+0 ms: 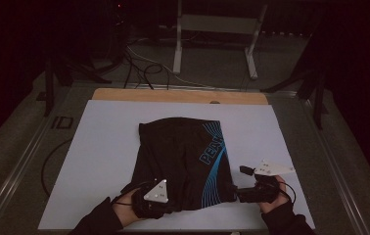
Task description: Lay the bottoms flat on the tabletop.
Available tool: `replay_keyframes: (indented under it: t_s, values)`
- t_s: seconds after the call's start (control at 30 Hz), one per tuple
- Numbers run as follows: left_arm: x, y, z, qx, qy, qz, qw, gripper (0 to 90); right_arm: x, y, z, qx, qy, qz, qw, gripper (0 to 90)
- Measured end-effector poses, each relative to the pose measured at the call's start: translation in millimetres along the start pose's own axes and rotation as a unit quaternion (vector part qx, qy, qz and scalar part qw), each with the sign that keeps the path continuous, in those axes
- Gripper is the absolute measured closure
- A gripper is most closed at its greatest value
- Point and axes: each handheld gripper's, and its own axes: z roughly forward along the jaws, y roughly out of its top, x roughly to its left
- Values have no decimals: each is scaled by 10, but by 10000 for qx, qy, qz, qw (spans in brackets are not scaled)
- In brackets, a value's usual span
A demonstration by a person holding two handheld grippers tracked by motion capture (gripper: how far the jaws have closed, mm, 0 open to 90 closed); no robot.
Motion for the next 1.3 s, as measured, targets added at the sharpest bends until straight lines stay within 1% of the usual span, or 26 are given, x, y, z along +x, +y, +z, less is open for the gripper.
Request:
replay_keyframes:
  t_s: [0.03,0.07,0.13,0.17,0.2,0.23,0.27,0.33,0.37,0.4,0.43,0.47,0.57,0.6,0.7,0.73,0.83,0.87,0.9,0.93,1.03,1.07,1.1,1.17,1.23,1.3]
  values:
    - [13,-8,-41,-72,-42,-14,10000,551,2,-1,-1,5,-5,-16,10000,146]
    - [28,-24,-101,-104,22,10,9999,510,-1,-2,-2,-5,9,-20,10000,146]
    - [70,-92,-224,-58,172,22,9998,456,-6,-3,-7,0,3,-12,10000,146]
    - [91,-144,-287,-56,282,-45,9996,441,-7,-2,-8,-11,14,-7,10000,146]
    - [111,-204,-345,0,398,-87,9992,441,-6,-2,-9,-9,6,-17,10000,146]
    - [111,-204,-345,0,398,-87,9992,439,-6,-2,-9,-9,6,-17,10000,146]
    - [136,-326,-438,66,519,-145,9985,439,-7,-4,-7,1,-1,-17,10000,146]
    - [163,-489,-521,124,627,-332,9974,434,-9,-6,2,12,18,10,10000,146]
    - [171,-543,-542,172,679,-335,9970,434,-6,-3,4,-3,13,-1,10000,146]
    - [188,-629,-569,270,799,-343,9958,434,-2,-1,5,-2,15,-2,10000,146]
    - [209,-707,-593,314,825,-421,9952,435,1,0,9,-1,25,-7,10000,146]
    - [221,-748,-605,337,867,-445,9947,435,-2,-1,11,-5,28,-15,10000,146]
    - [263,-846,-630,503,1065,-504,9918,434,1,2,7,-10,27,1,10000,146]
    - [263,-846,-630,503,1065,-504,9918,435,1,2,7,-10,27,1,10000,146]
    - [362,-927,-645,601,1185,-631,9891,435,-6,1,3,-5,23,22,10000,146]
    - [388,-950,-638,667,1189,-669,9884,434,-5,1,2,-18,23,7,10000,146]
    - [444,-990,-639,587,1059,-832,9892,428,-9,-3,5,-12,42,23,10000,146]
    - [444,-988,-637,586,1037,-816,9895,429,-8,-2,4,-2,38,18,10000,146]
    - [439,-979,-637,583,1001,-782,9902,452,-3,0,5,-10,35,11,10000,146]
    - [433,-966,-634,604,972,-759,9905,497,-2,0,6,-6,35,3,10000,146]
    - [431,-937,-619,599,942,-761,9908,606,-8,-3,13,5,46,14,10000,146]
    - [426,-926,-618,611,891,-754,9913,666,-7,-1,12,-4,44,-4,10000,146]
    - [410,-911,-615,670,864,-716,9914,730,-1,0,8,-5,41,0,10000,146]
    - [374,-872,-612,792,744,-682,9917,811,-5,-2,8,-1,30,-6,10000,146]
    - [316,-829,-606,864,634,-638,9922,833,-9,-2,7,12,34,12,10000,146]
    - [254,-788,-605,841,513,-628,9932,835,-8,-2,11,3,39,-18,10000,146]
